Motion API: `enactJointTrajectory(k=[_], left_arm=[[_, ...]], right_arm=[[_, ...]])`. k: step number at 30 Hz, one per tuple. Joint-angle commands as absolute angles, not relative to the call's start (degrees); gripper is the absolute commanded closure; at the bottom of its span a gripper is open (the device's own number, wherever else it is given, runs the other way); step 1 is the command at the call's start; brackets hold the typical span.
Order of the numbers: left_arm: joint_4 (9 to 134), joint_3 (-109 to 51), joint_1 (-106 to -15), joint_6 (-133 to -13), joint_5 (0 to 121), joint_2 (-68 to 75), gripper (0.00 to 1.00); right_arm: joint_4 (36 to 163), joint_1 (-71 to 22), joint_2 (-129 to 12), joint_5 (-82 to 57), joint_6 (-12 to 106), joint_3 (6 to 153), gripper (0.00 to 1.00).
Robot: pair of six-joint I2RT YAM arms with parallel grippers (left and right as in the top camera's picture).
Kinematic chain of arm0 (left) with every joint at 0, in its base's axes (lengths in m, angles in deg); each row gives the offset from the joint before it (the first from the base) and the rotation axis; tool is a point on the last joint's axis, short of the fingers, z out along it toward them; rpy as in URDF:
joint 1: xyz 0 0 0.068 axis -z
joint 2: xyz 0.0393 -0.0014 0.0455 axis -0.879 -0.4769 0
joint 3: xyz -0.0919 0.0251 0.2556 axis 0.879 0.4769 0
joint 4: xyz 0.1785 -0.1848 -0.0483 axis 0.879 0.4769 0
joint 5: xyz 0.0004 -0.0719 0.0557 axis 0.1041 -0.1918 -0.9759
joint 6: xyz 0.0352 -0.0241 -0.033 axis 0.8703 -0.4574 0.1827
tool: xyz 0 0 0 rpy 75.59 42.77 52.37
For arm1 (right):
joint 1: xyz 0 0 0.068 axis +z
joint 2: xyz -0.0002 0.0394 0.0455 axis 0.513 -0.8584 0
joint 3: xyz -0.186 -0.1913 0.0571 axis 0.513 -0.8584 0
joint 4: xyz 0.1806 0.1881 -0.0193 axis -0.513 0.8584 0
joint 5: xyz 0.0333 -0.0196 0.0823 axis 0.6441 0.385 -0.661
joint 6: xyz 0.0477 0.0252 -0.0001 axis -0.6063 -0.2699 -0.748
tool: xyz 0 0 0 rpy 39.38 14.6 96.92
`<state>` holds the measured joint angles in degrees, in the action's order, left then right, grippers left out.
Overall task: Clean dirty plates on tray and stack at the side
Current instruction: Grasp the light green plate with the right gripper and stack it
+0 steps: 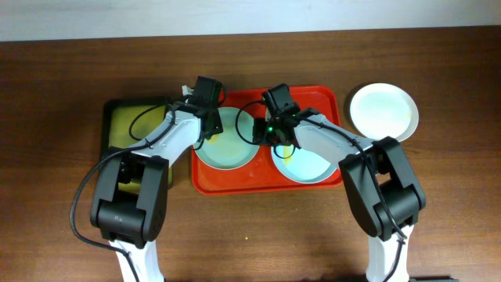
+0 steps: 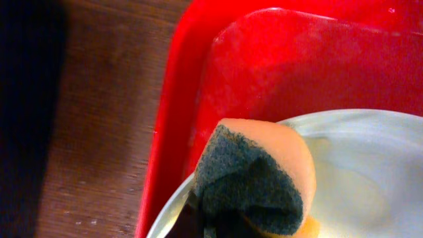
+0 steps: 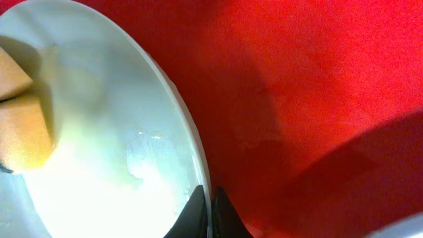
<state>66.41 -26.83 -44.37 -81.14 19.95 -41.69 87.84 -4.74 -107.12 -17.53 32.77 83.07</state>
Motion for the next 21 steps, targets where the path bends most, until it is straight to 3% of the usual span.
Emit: enactJointTrajectory(k=[1,4,7,10,13,18,21], left_arm=[[70.17,-28.32,-47.78,-79.32,7.43,-41.71,1.00],[73.84,-30.20,-46.12,-79.32,12.17,-34.89,1.00],[74.28,-28.82,-43.91,-79.37,32.63,-33.91,1.00],[73.87,-27.36,-40.48,-79.37,41.57,-37.29,1.00],[74.33,-27.12,-39.80,-79.39,40.83,-41.69,1.00],[80.47,-27.14,-44.65,-79.37,18.97,-41.67,1.00],[81.69,-28.03,-46.53,-79.37,12.13,-38.21,1.00]], right_arm=[[89.04,-4.89,-107.01,-15.41,33.10,81.87,0.96],[88.89,-4.89,-107.01,-15.21,33.10,81.87,0.96],[88.89,-4.89,-107.01,-14.58,33.08,81.87,0.96],[88.89,-4.89,-107.01,-14.58,33.08,81.87,0.96],[89.28,-4.89,-107.01,-14.58,33.10,81.87,0.96],[89.33,-4.89,-107.01,-14.58,33.10,81.87,0.96],[89.33,-4.89,-107.01,-14.58,33.10,81.87,0.96]])
